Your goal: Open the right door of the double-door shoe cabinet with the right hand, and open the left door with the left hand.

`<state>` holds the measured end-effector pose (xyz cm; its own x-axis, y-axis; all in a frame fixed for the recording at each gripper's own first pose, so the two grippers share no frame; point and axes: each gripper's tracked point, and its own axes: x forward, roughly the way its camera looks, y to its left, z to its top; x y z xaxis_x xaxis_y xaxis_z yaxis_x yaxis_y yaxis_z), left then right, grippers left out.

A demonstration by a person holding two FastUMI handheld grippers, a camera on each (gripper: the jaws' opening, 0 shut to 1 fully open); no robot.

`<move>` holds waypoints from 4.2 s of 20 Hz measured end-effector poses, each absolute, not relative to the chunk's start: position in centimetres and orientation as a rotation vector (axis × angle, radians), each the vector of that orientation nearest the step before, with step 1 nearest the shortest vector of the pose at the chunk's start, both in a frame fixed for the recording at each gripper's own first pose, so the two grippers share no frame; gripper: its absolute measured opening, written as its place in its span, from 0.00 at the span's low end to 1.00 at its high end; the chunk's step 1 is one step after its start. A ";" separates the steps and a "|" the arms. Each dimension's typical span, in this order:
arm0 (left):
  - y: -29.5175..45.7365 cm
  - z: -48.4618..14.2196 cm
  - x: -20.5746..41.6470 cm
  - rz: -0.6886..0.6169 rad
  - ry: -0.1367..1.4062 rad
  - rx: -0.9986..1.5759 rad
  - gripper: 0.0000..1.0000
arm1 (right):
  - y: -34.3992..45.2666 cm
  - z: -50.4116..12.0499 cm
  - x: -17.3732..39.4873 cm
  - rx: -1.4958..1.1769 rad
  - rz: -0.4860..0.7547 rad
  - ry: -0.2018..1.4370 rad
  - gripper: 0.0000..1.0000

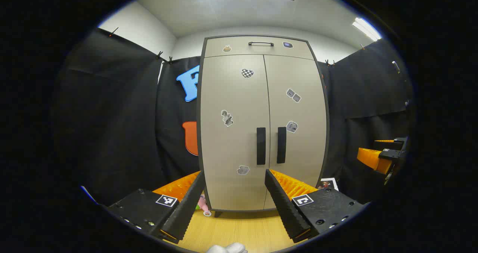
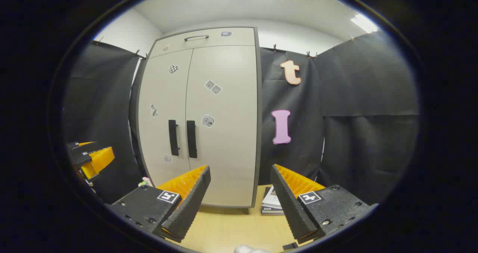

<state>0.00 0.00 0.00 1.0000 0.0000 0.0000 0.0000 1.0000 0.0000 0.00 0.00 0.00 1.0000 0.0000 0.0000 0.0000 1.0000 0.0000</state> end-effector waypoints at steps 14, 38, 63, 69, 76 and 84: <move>1.9 -0.2 -0.4 0.000 0.003 0.016 0.95 | 2.8 -0.3 1.4 -0.020 0.018 0.014 1.00; 10.6 -1.8 -4.4 0.217 0.069 0.070 0.97 | 15.5 -0.5 22.1 -0.040 0.103 0.064 0.95; 10.1 -2.5 -4.0 0.163 0.074 0.038 0.97 | 15.3 -0.6 21.4 -0.002 0.152 0.120 0.27; 7.7 -3.1 -3.9 0.115 0.080 0.033 0.97 | 13.3 -0.9 17.2 0.006 0.175 0.124 0.26; 4.6 -2.9 -4.2 0.063 0.068 0.038 0.97 | 9.9 -1.2 12.8 0.016 0.182 0.123 0.24; 0.5 -2.2 -5.1 0.000 0.051 0.051 0.97 | 5.0 -1.5 9.0 0.035 0.152 0.116 0.21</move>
